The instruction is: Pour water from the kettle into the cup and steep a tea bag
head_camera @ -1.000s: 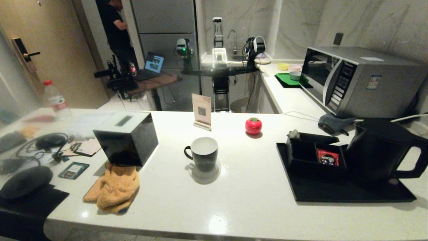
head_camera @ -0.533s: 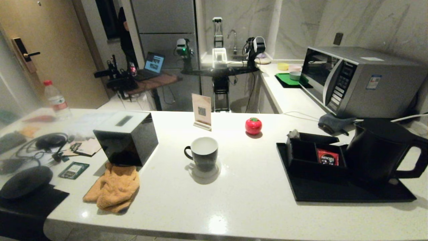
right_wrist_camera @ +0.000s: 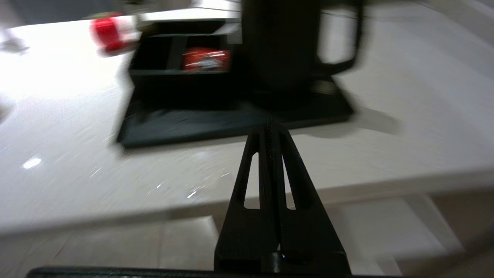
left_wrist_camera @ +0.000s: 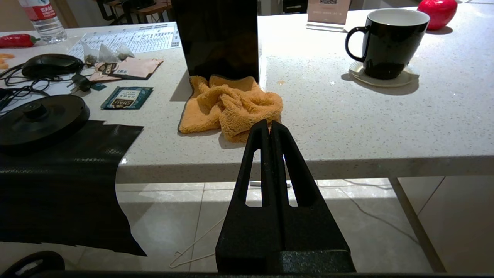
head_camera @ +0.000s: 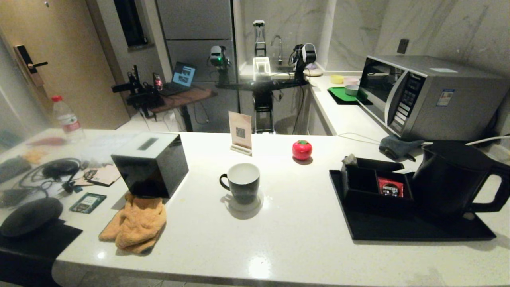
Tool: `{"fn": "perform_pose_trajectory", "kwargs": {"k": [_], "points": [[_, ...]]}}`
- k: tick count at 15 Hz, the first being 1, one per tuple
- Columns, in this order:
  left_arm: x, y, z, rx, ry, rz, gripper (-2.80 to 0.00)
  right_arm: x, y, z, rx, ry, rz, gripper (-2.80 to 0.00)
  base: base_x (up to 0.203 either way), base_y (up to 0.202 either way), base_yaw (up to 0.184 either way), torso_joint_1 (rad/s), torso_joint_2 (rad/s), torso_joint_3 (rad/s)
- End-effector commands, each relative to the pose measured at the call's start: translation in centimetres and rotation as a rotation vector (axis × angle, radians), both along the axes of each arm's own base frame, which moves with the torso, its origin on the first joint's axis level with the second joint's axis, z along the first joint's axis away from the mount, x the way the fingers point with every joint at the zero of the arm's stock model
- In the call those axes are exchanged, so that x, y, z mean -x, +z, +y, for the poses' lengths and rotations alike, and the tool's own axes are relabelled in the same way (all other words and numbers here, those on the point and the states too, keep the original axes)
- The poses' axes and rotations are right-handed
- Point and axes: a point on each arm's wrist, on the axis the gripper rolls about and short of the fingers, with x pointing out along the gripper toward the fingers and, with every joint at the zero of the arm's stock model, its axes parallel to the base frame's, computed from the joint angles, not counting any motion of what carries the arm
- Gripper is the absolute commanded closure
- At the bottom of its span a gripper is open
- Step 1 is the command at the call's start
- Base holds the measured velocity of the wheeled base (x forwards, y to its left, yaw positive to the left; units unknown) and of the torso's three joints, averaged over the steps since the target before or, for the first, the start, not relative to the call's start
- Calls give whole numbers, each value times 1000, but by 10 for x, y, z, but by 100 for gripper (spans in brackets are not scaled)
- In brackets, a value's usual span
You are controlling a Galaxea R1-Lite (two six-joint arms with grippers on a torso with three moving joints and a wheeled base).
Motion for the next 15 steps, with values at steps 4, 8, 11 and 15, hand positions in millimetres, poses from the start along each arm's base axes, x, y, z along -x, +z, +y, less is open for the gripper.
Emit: {"fn": "perform_pose_trajectory", "kwargs": {"k": [4, 8, 11, 15], "points": [[0, 0, 0, -1, 0, 0, 0, -46, 19, -22, -64, -274, 213, 0, 0, 0, 0, 0, 0, 0], [0, 0, 0, -1, 0, 0, 0, -60, 22, -41, -86, -432, 250, -280, 0, 0, 0, 0, 0, 0], [0, 0, 0, -1, 0, 0, 0, -68, 27, -49, -71, -469, 217, -280, 0, 0, 0, 0, 0, 0], [0, 0, 0, -1, 0, 0, 0, -71, 23, -52, -39, -495, 264, -280, 0, 0, 0, 0, 0, 0]]}}
